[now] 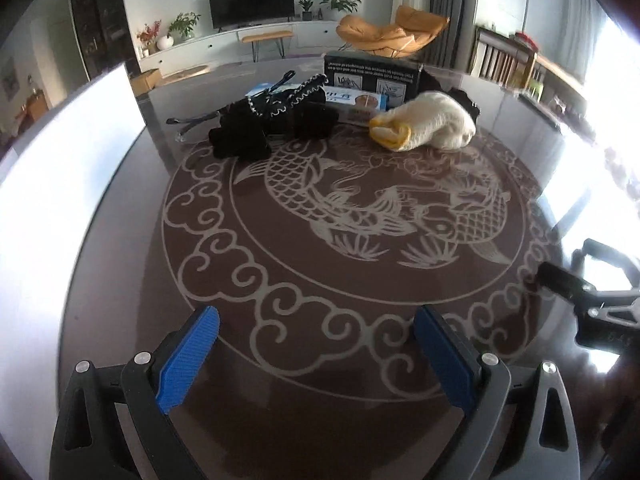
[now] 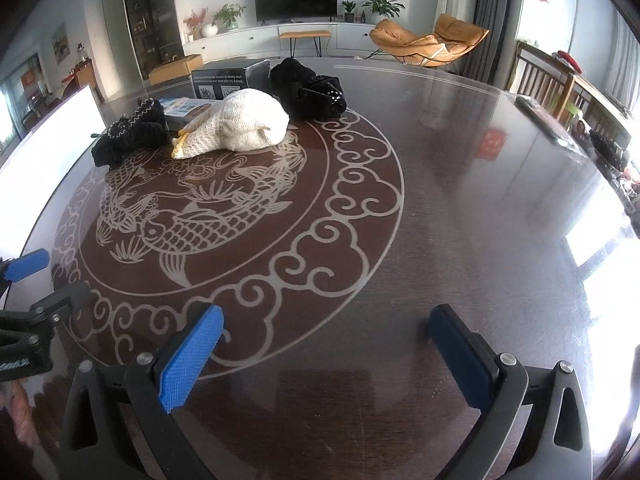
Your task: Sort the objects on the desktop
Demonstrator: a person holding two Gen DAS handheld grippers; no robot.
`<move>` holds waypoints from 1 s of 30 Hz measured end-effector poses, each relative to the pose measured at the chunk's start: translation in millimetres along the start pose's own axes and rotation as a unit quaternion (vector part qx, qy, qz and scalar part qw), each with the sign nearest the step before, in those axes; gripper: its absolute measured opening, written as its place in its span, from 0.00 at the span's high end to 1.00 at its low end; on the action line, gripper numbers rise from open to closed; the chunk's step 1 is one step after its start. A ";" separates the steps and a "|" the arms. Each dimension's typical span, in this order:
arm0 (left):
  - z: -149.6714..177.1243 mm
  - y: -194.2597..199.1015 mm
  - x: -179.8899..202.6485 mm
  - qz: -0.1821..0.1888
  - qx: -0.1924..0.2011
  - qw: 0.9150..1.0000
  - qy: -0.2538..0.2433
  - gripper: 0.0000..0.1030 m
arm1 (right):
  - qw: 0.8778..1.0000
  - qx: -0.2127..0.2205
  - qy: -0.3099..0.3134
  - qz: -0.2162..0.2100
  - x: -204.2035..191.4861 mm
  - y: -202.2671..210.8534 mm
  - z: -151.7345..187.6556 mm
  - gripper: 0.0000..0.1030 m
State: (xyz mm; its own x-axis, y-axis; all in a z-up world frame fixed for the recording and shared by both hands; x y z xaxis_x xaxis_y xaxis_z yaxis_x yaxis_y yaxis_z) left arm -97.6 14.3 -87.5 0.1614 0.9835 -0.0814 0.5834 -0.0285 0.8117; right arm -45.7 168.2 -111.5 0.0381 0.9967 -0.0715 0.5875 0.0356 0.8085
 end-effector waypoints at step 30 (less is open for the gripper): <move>3.8 2.6 1.1 -0.001 0.001 1.000 -0.002 0.00 | 1.000 0.000 -0.001 0.001 -0.3 0.6 0.6 0.00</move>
State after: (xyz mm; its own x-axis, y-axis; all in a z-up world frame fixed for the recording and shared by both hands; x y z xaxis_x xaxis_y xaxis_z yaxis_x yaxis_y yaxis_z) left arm -92.9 14.6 -87.7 0.1631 0.9828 -0.0863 0.5848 -0.0258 0.8108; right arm -45.0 167.9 -111.4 0.0414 0.9966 -0.0709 0.5876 0.0331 0.8085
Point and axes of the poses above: each gripper's, at about its wrist camera, not at the fingertips, and y roughly against the way its jaws point, x to its right, z to its underside, the point moved 4 cm from there along -y, roughly the way its jaws point, and after that the axes turned 6 degrees about -z, right-handed, at the moved point
